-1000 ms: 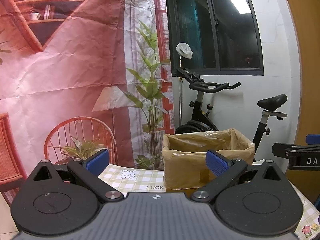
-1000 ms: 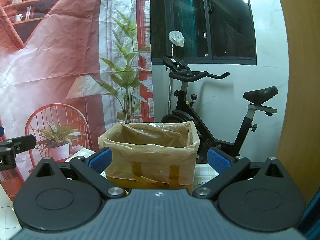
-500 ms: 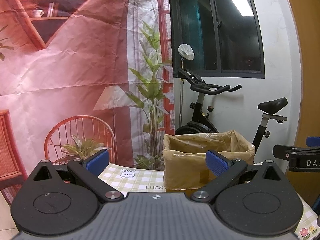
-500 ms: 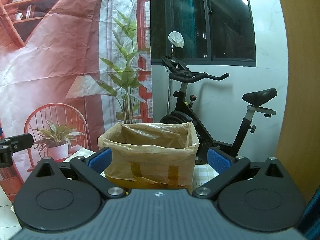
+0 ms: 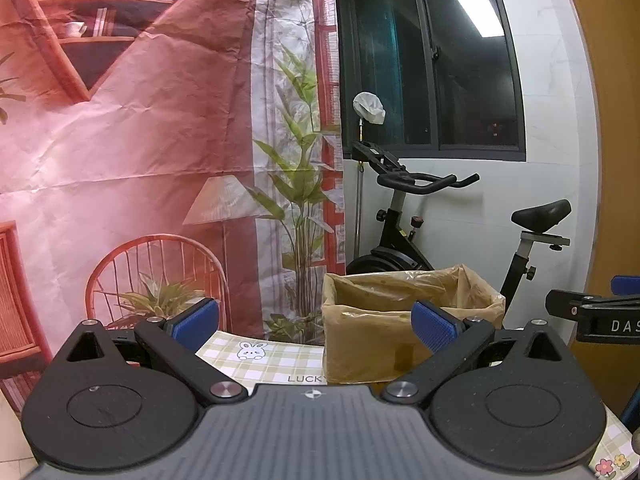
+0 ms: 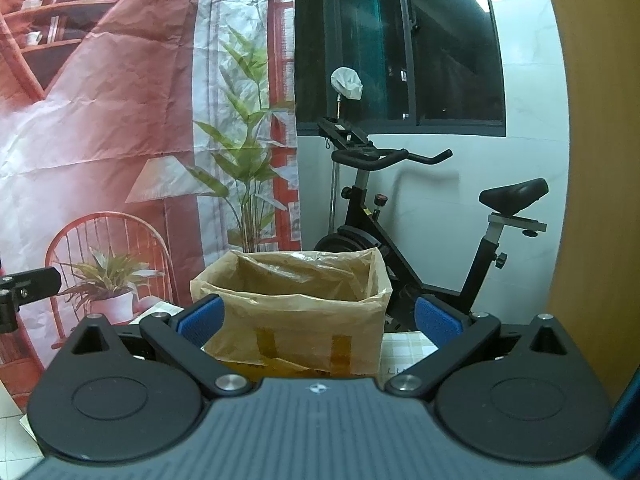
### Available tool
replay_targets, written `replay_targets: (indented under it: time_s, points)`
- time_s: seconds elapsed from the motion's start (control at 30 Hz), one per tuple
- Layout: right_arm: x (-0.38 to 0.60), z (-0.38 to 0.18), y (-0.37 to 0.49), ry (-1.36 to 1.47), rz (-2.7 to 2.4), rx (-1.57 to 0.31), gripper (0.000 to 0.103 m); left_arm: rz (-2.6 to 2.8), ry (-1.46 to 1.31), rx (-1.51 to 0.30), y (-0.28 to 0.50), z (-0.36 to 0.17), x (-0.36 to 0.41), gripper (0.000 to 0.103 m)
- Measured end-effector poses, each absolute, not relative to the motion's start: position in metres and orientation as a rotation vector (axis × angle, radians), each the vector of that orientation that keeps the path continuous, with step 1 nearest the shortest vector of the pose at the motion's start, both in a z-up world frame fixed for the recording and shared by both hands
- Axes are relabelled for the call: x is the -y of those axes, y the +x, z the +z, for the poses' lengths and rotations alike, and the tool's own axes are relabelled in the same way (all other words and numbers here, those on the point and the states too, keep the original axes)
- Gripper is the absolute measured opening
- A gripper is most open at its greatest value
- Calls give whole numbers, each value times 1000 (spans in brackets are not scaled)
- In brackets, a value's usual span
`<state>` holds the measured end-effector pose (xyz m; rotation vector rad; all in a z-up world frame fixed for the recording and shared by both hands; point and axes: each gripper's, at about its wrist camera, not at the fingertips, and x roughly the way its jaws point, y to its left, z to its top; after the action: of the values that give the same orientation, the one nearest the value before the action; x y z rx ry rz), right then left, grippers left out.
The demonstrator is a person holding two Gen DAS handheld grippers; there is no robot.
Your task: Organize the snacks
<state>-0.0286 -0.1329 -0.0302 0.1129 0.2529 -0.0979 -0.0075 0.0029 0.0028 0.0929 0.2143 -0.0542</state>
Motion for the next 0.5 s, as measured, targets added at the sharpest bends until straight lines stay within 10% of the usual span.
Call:
replay_targets:
  time_s: [0.5]
  points:
    - [133, -27, -33, 108, -114, -241, 103, -58, 76, -211, -10, 3, -4, 103]
